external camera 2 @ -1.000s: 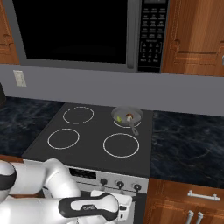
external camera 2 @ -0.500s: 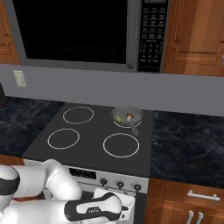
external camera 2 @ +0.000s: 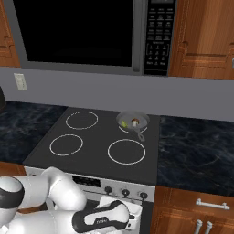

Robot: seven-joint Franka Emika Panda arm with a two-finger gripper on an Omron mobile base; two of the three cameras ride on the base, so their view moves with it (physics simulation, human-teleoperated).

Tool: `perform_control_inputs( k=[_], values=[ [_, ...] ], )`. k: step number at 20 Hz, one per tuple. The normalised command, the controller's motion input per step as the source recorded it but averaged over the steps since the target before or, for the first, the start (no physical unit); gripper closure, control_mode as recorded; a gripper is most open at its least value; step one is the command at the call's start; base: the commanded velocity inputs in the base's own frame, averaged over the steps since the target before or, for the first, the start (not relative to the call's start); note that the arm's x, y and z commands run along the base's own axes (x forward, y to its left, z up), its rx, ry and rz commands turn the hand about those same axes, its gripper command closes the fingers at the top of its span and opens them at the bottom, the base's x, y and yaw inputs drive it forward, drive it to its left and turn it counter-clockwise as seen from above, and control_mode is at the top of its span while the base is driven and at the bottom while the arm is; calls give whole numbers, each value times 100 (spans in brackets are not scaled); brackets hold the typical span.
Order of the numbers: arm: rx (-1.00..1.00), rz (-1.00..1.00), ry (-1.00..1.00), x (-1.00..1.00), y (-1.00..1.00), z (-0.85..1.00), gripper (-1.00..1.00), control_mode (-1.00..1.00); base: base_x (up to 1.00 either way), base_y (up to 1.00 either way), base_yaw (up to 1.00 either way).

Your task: Put the mushroom and lemon wedge in the pan. Then turn on the rear right burner and set the heat to medium.

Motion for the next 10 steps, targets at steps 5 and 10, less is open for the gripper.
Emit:
perform_control_inputs(
  k=[5,10],
  values=[
    [0,0,0,31,0,-16,-100,-100,0,0,0],
    [0,0,0,12,0,-21,-100,-100,0,0,0]
  ],
)
